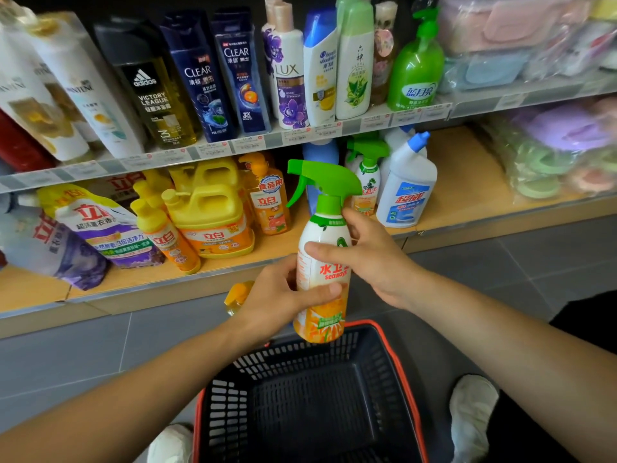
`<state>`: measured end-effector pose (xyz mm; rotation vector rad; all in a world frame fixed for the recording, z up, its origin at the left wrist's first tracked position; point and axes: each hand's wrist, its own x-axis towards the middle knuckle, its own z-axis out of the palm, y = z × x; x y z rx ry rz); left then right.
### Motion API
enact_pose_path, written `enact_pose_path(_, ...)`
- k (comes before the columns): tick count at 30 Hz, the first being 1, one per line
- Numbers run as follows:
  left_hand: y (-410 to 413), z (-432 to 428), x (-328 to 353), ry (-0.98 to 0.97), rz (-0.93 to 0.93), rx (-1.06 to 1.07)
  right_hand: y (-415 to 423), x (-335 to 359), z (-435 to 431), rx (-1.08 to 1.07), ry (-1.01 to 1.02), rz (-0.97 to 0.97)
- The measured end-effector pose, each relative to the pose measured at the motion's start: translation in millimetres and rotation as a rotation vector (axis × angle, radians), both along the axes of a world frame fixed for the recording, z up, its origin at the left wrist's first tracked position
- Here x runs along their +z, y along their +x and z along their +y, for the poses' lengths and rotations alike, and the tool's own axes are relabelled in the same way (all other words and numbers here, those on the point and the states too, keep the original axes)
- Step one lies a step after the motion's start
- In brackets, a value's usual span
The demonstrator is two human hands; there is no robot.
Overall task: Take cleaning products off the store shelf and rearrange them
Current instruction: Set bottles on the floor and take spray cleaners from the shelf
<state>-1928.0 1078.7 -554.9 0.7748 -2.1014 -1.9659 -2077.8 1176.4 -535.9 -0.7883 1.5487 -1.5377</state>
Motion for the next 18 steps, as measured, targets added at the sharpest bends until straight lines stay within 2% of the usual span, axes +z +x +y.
enact_pose_path(3, -2, -5, 3, 0.002, -0.020, -0.070, -4, -1, 1, -0.032, -0.022, 0.018)
enact_pose_path(6, -3, -16, 16, -0.015, 0.066, -0.094, -11, 1, 0, -0.043, -0.023, 0.048)
enact_pose_path(10, -7, -29, 39, -0.098, 0.248, 0.187, -16, 0, 2, -0.043, -0.003, 0.141)
enact_pose_path(13, -5, -41, 53, -0.215, 0.395, 0.272, -16, -3, 5, 0.007, -0.001, 0.209)
enact_pose_path(15, -4, -48, 58, -0.326, 0.389, 0.268, -13, -3, 5, 0.035, -0.006, 0.244)
enact_pose_path(18, -4, -52, 59, -0.309, 0.330, 0.270, -7, -3, 5, 0.037, -0.026, 0.298)
